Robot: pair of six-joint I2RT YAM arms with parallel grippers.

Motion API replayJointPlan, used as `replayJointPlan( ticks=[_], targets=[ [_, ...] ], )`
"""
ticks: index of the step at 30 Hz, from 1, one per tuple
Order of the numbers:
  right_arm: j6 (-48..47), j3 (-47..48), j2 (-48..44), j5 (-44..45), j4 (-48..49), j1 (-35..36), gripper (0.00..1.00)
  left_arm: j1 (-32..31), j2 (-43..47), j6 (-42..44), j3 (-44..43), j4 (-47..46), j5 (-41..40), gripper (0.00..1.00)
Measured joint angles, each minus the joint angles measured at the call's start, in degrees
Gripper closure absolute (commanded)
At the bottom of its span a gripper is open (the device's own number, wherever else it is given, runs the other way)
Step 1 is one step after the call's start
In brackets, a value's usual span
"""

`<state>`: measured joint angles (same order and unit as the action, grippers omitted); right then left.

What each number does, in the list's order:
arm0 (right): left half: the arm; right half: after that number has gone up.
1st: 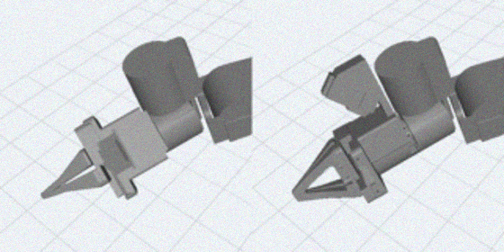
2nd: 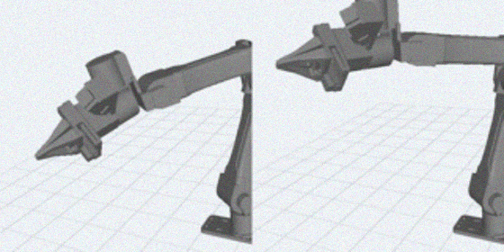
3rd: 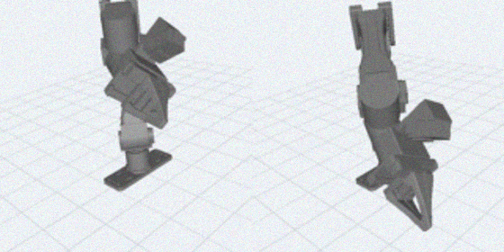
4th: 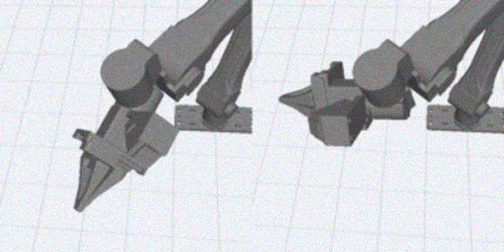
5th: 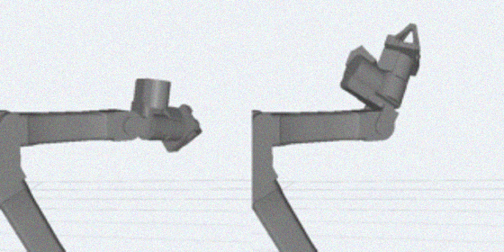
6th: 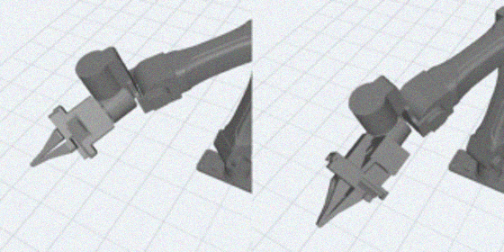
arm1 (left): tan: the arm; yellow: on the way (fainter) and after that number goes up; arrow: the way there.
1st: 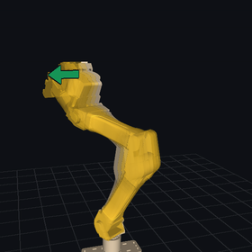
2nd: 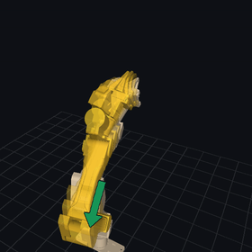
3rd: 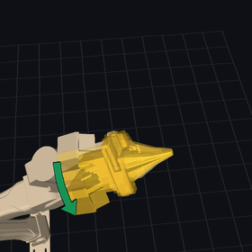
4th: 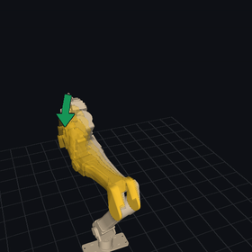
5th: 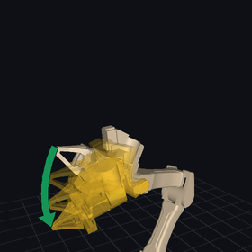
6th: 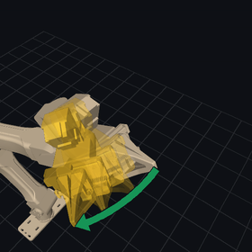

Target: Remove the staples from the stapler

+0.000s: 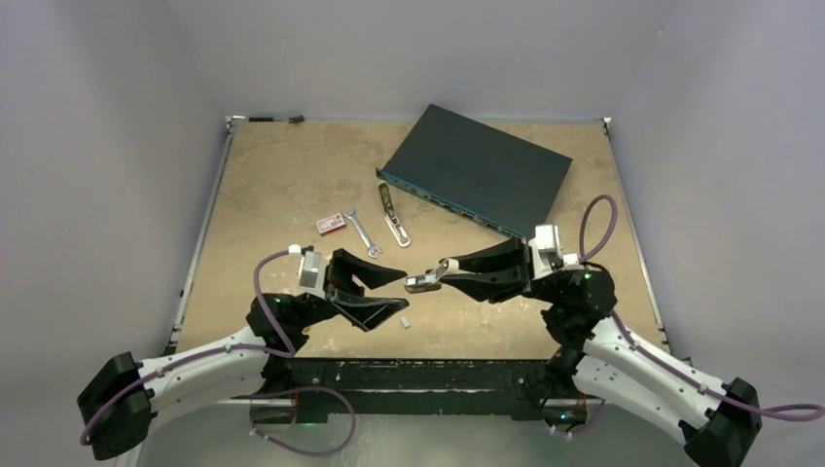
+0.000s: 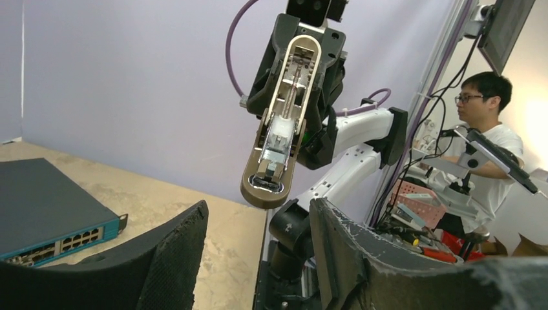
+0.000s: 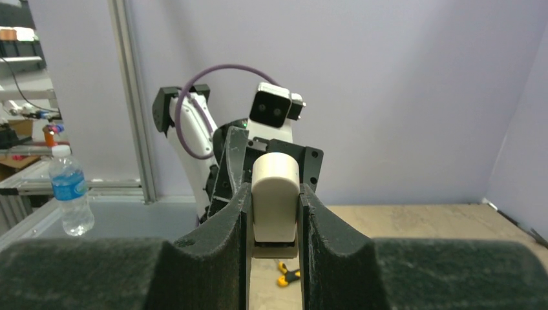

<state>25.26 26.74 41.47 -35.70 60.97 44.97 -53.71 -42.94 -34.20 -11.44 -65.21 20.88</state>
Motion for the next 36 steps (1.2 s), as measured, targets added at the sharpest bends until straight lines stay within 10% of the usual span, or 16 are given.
replayJointPlan(
  ticks=[18,36],
  targets=[
    [-17.0,13.8,-1.1,4.6,-43.0,0.0,1.00,0.0,18.9,13.4,-7.5,33.8,-7.9,0.34],
    [-17.8,22.6,21.2,15.4,-72.9,0.0,1.00,0.0,28.7,23.3,-13.9,57.0,-21.6,0.34]
  ],
)
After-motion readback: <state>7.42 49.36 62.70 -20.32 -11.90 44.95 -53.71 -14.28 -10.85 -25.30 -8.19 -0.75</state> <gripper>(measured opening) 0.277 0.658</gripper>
